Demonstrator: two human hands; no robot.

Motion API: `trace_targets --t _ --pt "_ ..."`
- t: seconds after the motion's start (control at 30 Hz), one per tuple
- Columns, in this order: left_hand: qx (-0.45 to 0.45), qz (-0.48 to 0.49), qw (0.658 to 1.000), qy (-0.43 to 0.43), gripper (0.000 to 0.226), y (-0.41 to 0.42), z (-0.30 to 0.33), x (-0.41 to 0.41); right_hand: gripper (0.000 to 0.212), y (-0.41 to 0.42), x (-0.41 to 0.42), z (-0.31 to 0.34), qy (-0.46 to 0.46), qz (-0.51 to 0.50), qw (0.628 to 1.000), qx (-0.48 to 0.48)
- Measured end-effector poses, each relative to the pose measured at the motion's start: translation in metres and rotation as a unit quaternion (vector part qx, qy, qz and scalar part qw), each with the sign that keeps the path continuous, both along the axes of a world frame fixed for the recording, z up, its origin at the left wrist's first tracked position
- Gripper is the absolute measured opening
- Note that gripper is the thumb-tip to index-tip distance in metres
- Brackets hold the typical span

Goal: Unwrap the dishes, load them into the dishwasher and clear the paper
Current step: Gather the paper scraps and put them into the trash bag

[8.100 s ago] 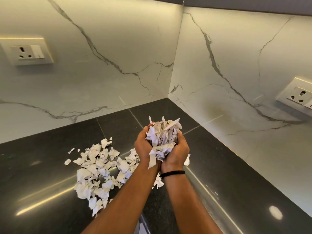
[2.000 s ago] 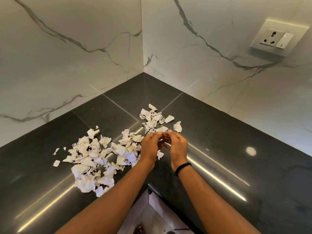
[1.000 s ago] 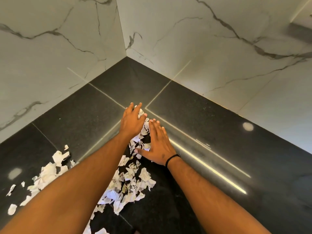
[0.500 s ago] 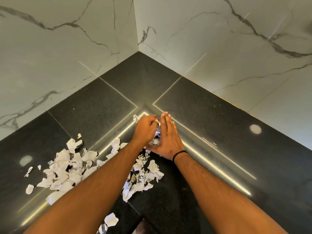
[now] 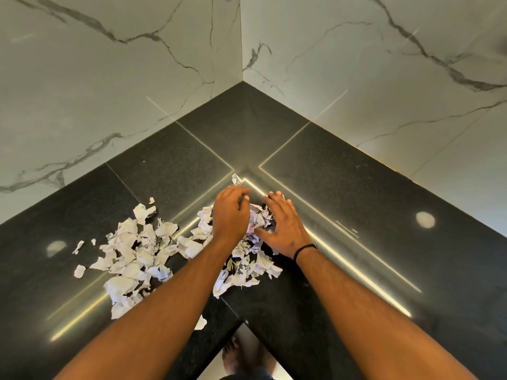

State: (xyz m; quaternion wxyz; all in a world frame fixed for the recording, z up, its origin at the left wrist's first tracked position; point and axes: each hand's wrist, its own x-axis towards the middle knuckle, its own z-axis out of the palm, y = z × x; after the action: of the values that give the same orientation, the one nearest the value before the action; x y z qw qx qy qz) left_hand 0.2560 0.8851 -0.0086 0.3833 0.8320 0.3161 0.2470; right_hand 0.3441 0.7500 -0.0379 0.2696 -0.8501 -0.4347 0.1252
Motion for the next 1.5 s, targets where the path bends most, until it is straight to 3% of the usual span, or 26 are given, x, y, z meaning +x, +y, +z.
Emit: trace_targets --t 0.13,0.23,0.3,0.43,0.6,0.77,0.97,1.1,1.3,1.4,1.5 --pt "-0.015 -0.001 0.997 0.071 0.037 0.011 -0.008 -0.008 0.114 -0.009 -0.014 0.002 0.054 -0.028 0.996 0.062" --pt "-0.013 -0.037 0.992 0.124 0.048 0.018 -0.006 -0.007 0.119 -0.009 -0.025 0.003 0.047 -0.099 0.99 0.084" --pt "0.0 -0.058 0.985 0.161 0.054 0.026 -0.008 -0.002 0.121 -0.006 -0.025 0.002 0.047 -0.122 0.989 0.067" --pt "0.03 -0.093 0.972 0.213 0.063 0.037 -0.011 0.018 0.129 -0.005 -0.023 -0.001 0.004 -0.062 0.998 -0.018" --pt "0.078 -0.14 0.95 0.268 0.06 0.032 -0.015 0.031 0.132 -0.002 -0.024 -0.002 -0.033 -0.064 0.997 -0.041" --pt "0.101 -0.167 0.96 0.201 0.042 -0.008 -0.024 0.015 0.132 -0.001 -0.023 -0.006 -0.061 -0.052 0.994 -0.068" --pt "0.042 -0.136 0.987 0.076 0.03 -0.02 -0.008 -0.007 0.117 -0.001 -0.026 -0.005 -0.06 -0.042 0.994 -0.078" --pt "0.027 -0.102 0.992 0.065 0.032 -0.02 -0.004 -0.03 0.113 -0.002 -0.026 -0.004 -0.066 -0.033 0.995 -0.072" --pt "0.052 -0.06 0.997 0.023 0.03 -0.018 0.006 -0.07 0.104 -0.009 -0.029 -0.005 -0.003 -0.005 0.999 0.033" --pt "0.053 -0.015 0.998 -0.03 0.024 -0.015 0.023 -0.085 0.106 -0.011 -0.04 0.005 0.098 -0.065 0.987 0.112" --pt "0.037 0.03 0.997 -0.055 0.024 -0.007 0.036 -0.11 0.105 -0.014 -0.062 0.009 0.105 -0.103 0.977 0.152"
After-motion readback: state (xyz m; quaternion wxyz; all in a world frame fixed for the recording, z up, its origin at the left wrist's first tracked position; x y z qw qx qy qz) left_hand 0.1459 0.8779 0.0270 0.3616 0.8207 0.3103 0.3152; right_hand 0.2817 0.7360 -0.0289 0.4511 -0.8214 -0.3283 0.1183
